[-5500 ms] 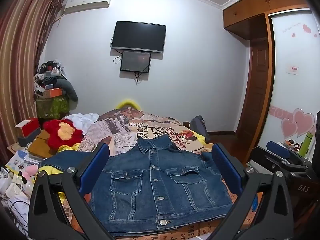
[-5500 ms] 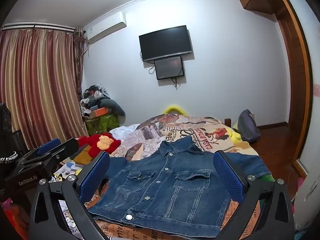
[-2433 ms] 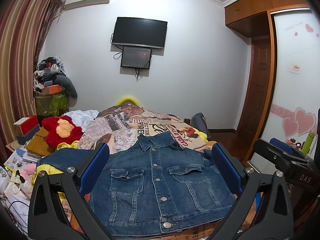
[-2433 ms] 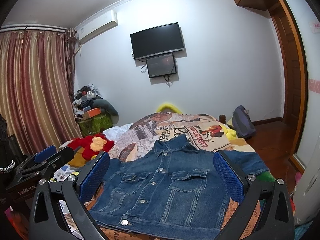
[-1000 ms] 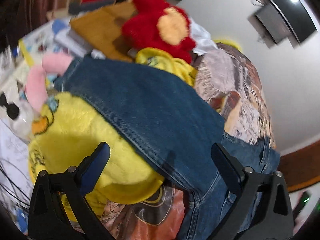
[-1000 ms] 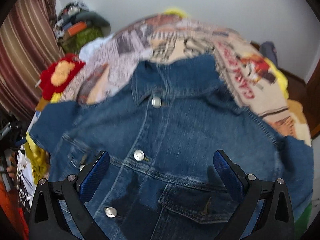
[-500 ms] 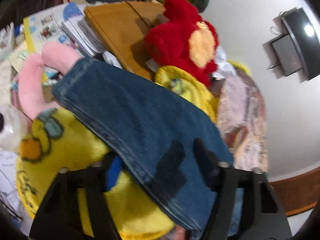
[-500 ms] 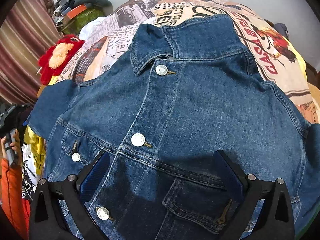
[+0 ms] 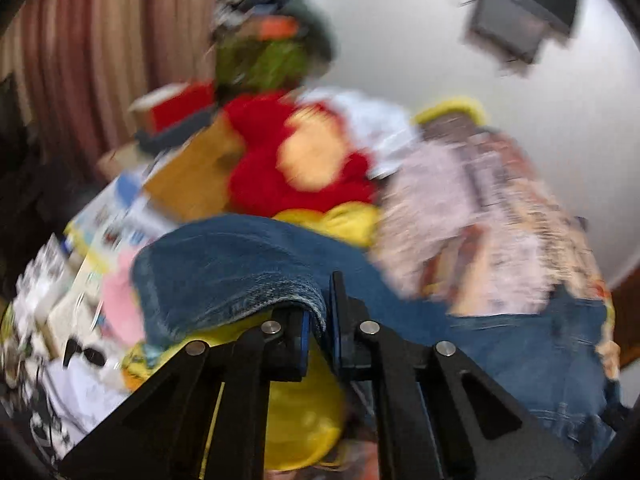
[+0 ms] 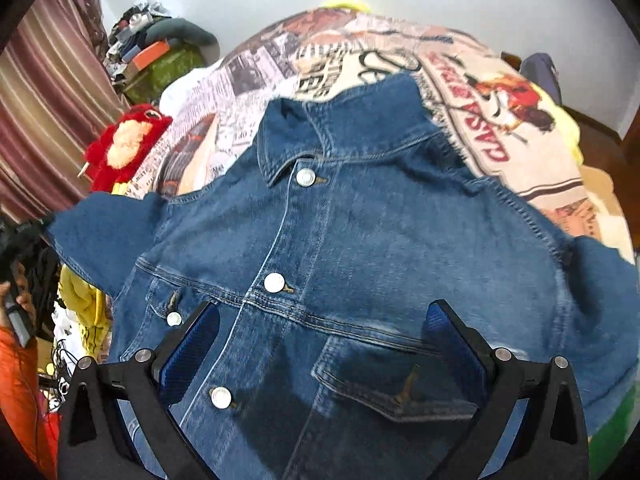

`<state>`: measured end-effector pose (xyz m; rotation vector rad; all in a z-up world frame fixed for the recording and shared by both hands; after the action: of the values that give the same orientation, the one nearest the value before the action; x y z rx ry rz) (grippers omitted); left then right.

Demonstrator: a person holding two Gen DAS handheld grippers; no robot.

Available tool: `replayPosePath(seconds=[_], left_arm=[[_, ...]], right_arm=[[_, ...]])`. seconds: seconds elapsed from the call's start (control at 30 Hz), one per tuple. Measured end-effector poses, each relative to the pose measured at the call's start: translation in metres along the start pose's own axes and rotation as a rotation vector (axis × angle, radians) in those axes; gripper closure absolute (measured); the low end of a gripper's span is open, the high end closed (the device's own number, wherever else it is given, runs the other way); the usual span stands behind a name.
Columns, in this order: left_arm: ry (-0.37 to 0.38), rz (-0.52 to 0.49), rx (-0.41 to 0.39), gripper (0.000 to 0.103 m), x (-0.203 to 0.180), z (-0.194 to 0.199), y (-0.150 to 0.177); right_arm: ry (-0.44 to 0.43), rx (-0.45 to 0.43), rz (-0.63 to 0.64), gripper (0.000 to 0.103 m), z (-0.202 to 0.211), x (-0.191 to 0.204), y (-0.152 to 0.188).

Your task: Fold large clothes

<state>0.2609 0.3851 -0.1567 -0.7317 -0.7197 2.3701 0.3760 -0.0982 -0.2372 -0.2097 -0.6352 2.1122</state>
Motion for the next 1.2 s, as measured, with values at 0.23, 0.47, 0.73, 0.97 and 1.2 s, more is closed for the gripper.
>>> replayPosePath(seconds=[0.23,0.47,0.73,0.97,1.2], left_arm=[[0.221,-0.210,-0.048,0.097,-0.127,0.054,0.025],[0.363,-0.378,0.176,0.097,-0.221,0.023,0.124],[0.362,-0.567,0.446,0.096,-0.257,-0.013,0.261],[0.408,-0.472,0.518,0.064,-0.230,-0.005,0.245],[0.352,-0.270,0.428,0.035,-0.185,-0.011,0.172]], right_arm=[[0.037,-0.051,0.015,0.000,0.036,-0.011,0.010],[0.070,-0.081,-0.003,0.000,0.067,-0.029,0.028],[0.095,-0.077,-0.055,0.000,0.078,-0.052,0.047],[0.086,-0.058,-0.062,0.000,0.068,-0.054,0.048],[0.055,-0.049,-0.051,0.000,0.053,-0.042,0.038]])
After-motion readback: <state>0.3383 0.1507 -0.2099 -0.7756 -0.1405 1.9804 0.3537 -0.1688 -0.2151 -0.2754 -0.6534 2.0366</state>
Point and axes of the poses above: each gripper's, at about its wrist camera, not at the fingertips, and z roughly against the way its jaws point, x to its left, y to its underside, the point moved 3 cm from there along -z, roughly the way its jaws point, and after that the axes turned 14 degrees about z, right-handed, at the moved point
